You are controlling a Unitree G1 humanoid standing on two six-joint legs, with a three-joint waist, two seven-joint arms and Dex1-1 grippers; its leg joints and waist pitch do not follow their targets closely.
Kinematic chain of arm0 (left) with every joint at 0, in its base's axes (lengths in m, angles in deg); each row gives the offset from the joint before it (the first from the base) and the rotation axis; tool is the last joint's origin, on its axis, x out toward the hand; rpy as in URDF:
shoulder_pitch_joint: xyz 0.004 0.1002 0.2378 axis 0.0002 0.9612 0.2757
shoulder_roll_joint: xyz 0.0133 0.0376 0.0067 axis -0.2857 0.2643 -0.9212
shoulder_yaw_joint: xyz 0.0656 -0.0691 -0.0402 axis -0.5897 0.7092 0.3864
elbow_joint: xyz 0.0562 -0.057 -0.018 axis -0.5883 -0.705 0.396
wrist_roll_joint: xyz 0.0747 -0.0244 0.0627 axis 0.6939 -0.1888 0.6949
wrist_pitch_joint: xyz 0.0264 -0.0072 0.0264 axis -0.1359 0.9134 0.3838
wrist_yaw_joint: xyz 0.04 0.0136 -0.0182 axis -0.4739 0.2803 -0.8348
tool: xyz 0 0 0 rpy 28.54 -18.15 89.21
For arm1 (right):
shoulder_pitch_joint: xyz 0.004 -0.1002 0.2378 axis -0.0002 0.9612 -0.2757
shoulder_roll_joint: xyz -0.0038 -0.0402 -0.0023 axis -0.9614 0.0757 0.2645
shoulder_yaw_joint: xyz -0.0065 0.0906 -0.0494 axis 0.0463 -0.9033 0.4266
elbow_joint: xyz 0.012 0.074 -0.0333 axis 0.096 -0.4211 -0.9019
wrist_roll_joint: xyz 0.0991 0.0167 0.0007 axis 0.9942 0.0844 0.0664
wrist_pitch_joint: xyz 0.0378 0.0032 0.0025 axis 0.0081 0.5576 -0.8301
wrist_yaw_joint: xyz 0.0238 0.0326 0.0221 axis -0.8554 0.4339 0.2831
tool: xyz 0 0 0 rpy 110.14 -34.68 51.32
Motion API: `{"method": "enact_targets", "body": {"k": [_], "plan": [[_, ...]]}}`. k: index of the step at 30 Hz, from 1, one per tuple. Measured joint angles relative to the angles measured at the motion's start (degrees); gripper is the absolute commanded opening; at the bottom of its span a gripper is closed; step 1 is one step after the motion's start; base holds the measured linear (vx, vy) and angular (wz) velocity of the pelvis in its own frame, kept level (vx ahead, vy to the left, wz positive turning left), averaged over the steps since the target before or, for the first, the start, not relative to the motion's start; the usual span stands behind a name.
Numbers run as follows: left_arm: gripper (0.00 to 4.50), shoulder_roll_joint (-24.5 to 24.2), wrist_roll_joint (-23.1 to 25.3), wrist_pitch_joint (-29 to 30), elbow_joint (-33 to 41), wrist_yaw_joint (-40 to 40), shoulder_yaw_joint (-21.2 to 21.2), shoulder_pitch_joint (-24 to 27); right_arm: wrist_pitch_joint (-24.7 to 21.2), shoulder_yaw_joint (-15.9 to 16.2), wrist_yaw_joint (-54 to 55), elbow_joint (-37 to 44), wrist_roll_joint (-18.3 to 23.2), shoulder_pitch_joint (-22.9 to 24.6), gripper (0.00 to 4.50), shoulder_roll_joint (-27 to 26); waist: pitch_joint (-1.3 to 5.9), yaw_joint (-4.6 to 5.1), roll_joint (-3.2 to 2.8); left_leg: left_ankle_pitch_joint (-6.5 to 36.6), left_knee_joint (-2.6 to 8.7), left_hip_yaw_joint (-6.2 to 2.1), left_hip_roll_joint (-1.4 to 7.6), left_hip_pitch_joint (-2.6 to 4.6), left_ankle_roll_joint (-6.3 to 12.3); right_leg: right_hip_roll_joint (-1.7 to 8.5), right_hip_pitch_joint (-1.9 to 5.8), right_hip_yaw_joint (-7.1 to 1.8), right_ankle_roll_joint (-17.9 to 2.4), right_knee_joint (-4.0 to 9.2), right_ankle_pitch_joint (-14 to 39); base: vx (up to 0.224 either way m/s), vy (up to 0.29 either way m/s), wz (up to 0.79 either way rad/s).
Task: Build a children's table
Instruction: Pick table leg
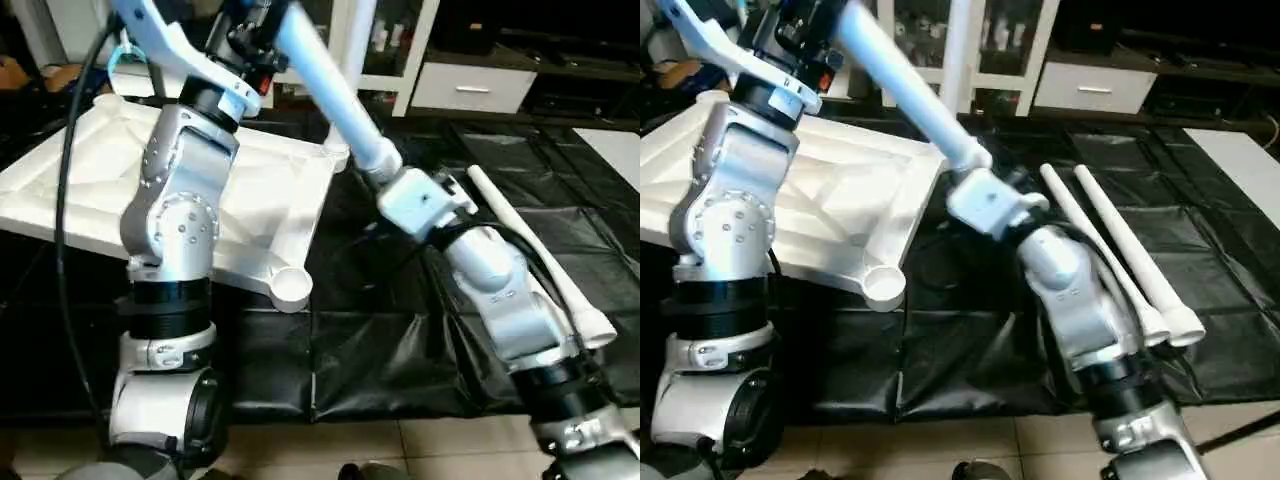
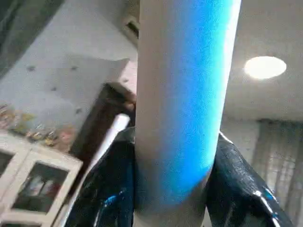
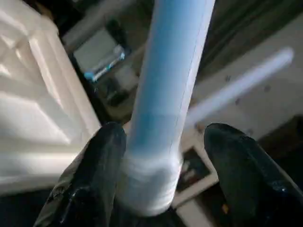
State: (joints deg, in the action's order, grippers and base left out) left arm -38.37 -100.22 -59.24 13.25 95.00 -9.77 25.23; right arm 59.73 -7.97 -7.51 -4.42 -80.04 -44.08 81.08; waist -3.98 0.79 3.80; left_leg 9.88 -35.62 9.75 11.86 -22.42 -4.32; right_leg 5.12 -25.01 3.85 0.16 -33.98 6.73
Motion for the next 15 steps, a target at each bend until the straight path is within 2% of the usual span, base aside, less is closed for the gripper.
{"method": "enact_targets", "body": {"k": [8, 15], "plan": [[1.64, 0.9, -0.3, 0.0, -0.1, -1.4, 1.0, 0.0, 2.5, 4.3, 0.2, 2.8, -0.7, 5.4, 2.98, -1.6, 0.00, 0.19, 0.00, 0.0, 0.00, -0.05, 0.03, -0.14, 0.01, 0.03, -0.02, -0.03, 0.0, 0.08, 0.0, 0.000, 0.000, 0.00], [1.64, 0.8, 0.1, -0.2, -0.1, -1.5, 0.9, 0.0, 2.7, 3.8, 4.5, 3.4, -4.2, 5.0, 2.98, -1.8, 0.00, 0.38, 0.00, 0.0, 0.00, -0.05, 0.02, -0.13, 0.00, 0.02, -0.03, -0.02, 0.0, 0.07, 0.0, 0.000, 0.000, 0.00]]}}
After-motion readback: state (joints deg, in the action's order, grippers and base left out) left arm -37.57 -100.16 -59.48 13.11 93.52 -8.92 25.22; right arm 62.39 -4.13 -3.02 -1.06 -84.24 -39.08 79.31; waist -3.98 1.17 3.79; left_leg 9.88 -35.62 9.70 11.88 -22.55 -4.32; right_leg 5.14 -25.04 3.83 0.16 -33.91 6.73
